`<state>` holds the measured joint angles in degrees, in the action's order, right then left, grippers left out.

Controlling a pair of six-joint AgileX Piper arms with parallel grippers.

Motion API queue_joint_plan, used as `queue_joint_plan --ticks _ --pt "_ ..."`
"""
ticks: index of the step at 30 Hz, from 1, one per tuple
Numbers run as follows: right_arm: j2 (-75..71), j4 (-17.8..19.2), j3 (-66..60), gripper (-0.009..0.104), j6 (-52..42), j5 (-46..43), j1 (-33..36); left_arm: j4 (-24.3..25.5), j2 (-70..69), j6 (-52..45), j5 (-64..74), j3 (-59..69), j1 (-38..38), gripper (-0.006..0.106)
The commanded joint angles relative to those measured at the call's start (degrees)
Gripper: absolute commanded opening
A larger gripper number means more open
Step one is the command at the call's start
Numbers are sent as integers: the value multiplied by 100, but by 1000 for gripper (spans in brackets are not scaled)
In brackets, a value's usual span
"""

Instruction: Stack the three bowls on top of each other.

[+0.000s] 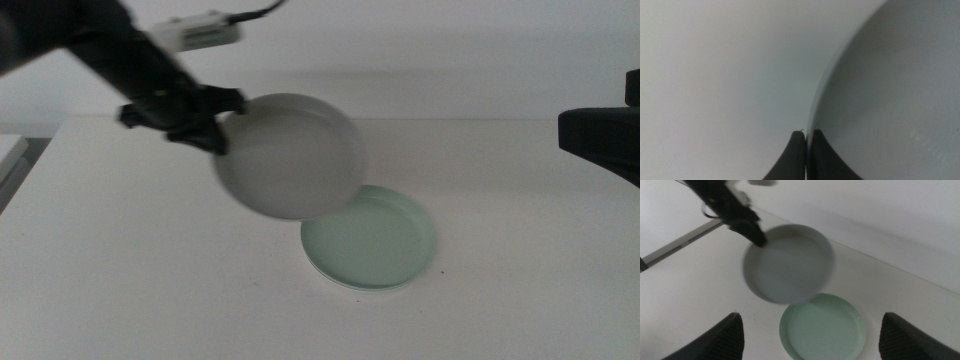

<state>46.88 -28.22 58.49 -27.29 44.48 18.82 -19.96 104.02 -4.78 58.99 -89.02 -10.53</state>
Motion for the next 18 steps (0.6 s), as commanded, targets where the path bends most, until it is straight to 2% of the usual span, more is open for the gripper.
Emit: queue_joint_plan --ticks 1,9,18 --pt "-23 26 -23 93 -17 -80 1 -3 276 189 30 -352 -341 -2" --pt "-23 26 -23 93 -17 -80 1 -27 1316 284 -51 -1014 -1012 -2" --pt "-23 26 -23 93 -17 -80 1 -6 1754 284 -279 -1050 -1174 -2"
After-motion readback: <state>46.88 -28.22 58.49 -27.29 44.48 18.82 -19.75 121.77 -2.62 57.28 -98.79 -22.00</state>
